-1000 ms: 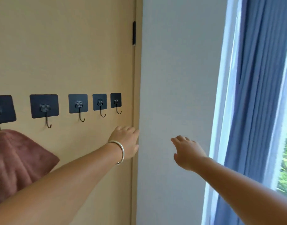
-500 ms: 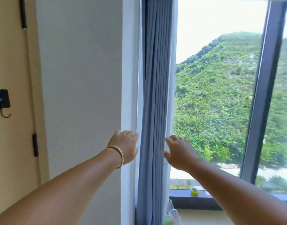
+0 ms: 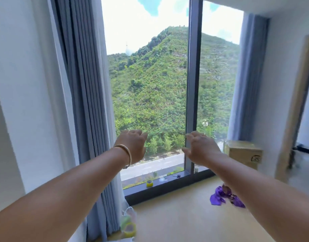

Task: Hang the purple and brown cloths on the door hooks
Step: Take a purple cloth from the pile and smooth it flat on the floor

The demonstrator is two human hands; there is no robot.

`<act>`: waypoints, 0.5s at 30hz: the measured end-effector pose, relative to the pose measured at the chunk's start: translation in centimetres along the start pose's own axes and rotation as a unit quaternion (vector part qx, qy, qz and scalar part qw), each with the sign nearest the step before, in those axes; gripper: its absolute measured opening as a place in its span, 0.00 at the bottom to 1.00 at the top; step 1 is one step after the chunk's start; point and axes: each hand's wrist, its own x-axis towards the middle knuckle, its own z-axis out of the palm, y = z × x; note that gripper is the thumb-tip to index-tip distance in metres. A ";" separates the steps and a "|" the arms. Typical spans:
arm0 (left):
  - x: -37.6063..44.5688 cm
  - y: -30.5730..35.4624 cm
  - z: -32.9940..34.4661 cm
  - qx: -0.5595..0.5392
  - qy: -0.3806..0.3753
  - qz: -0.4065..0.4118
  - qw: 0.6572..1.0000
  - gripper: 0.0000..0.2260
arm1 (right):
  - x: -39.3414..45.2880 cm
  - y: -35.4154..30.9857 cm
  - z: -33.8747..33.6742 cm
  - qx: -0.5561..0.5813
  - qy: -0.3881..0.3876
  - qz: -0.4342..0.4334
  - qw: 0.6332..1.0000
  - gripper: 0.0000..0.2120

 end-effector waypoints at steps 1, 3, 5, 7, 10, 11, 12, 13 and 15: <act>1.0 1.8 0.0 -0.007 0.006 0.012 1.000 0.22 | -0.7 2.0 0.0 -0.009 -0.003 0.012 1.000 0.27; 2.7 5.5 0.1 -0.024 0.012 0.037 0.999 0.21 | -2.1 5.6 -0.1 -0.026 -0.008 0.036 0.999 0.26; 4.2 9.1 0.0 -0.037 0.019 0.065 0.997 0.21 | -3.7 8.9 -0.5 -0.037 -0.010 0.064 0.997 0.26; 5.7 12.6 -0.2 -0.047 0.028 0.094 0.994 0.22 | -5.4 11.9 -1.1 -0.046 -0.007 0.089 0.995 0.26; 8.2 17.7 -1.1 -0.068 0.047 0.132 0.988 0.22 | -8.0 16.3 -2.5 -0.066 0.005 0.130 0.989 0.26; 9.0 19.5 -1.5 -0.076 0.056 0.144 0.985 0.21 | -9.0 17.8 -3.1 -0.074 0.009 0.148 0.986 0.25; 9.8 21.3 -2.0 -0.083 0.064 0.156 0.982 0.20 | -10.0 19.3 -3.7 -0.080 0.011 0.166 0.983 0.25; 10.4 23.1 -2.4 -0.090 0.072 0.168 0.979 0.19 | -11.1 20.7 -4.2 -0.086 0.011 0.186 0.979 0.26; 11.5 26.9 -3.2 -0.102 0.084 0.195 0.972 0.19 | -13.4 23.6 -5.3 -0.101 0.008 0.224 0.969 0.25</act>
